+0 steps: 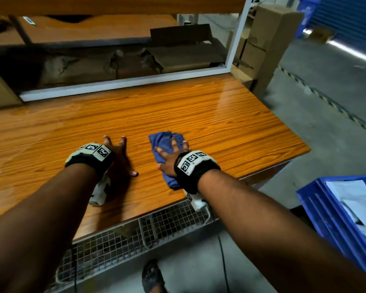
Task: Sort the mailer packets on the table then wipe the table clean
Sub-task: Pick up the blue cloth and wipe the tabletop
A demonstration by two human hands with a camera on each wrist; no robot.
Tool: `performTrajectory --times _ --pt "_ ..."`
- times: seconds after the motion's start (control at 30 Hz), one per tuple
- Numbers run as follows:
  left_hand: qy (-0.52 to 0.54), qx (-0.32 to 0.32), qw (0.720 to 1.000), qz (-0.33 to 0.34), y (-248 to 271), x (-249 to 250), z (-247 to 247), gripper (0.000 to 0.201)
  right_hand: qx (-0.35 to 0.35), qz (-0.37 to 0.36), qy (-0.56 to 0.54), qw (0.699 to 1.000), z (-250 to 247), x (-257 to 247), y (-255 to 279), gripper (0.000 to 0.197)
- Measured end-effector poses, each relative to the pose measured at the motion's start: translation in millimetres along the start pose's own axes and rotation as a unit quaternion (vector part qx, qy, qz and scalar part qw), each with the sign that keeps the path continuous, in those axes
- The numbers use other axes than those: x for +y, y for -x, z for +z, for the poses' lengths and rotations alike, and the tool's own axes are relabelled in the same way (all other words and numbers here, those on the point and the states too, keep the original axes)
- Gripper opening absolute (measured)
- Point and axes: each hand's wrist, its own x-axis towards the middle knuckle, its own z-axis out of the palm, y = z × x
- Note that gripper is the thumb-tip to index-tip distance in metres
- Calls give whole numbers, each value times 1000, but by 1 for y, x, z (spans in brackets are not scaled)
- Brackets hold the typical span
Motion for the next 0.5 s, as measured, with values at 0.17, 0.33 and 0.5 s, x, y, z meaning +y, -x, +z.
performTrajectory --times 0.17,0.33,0.5 --pt "20 0 999 25 -2 -8 4 148 -3 88 1 996 -18 80 -21 74" --pt "42 -19 999 26 -1 -7 3 149 20 126 -15 992 -27 77 -20 72" --pt "37 -9 999 21 4 -5 2 145 0 1 -21 1000 -12 -14 -20 64"
